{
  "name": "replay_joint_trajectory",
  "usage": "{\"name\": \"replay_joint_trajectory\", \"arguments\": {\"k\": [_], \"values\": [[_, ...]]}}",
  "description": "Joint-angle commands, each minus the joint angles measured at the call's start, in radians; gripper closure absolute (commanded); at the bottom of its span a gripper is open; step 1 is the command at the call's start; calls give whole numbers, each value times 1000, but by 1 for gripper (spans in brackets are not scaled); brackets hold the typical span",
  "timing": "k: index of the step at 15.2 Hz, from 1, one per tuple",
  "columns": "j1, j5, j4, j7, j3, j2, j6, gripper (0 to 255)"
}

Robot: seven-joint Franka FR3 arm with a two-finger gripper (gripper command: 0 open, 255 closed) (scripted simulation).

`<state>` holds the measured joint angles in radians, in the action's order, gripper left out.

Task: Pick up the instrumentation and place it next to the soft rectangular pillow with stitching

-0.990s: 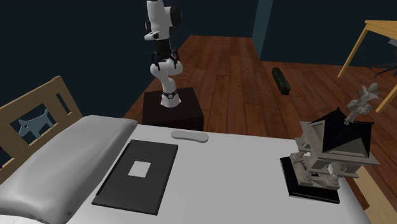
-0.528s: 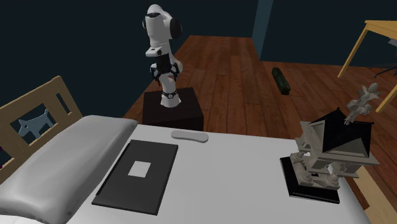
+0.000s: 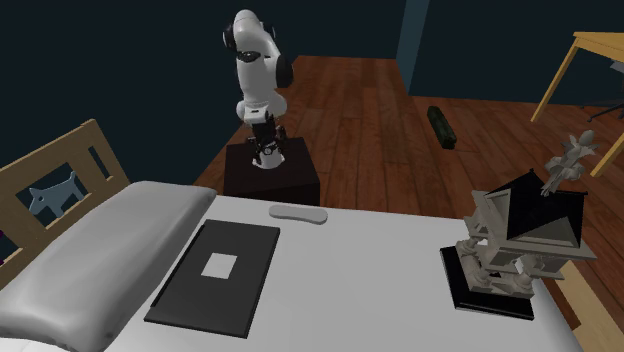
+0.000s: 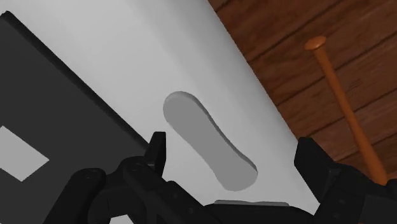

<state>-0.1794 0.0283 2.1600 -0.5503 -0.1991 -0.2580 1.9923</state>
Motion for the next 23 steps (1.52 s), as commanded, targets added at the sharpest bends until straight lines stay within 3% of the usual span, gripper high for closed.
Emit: {"name": "replay_joint_trajectory", "arguments": {"k": [1, 14, 23], "values": [[-19, 11, -38, -86, -7, 81, 27, 0], [-69, 42, -298, -538, 50, 535, 131, 0], [-67, 53, -257, -545, 55, 582, 219, 0]]}}
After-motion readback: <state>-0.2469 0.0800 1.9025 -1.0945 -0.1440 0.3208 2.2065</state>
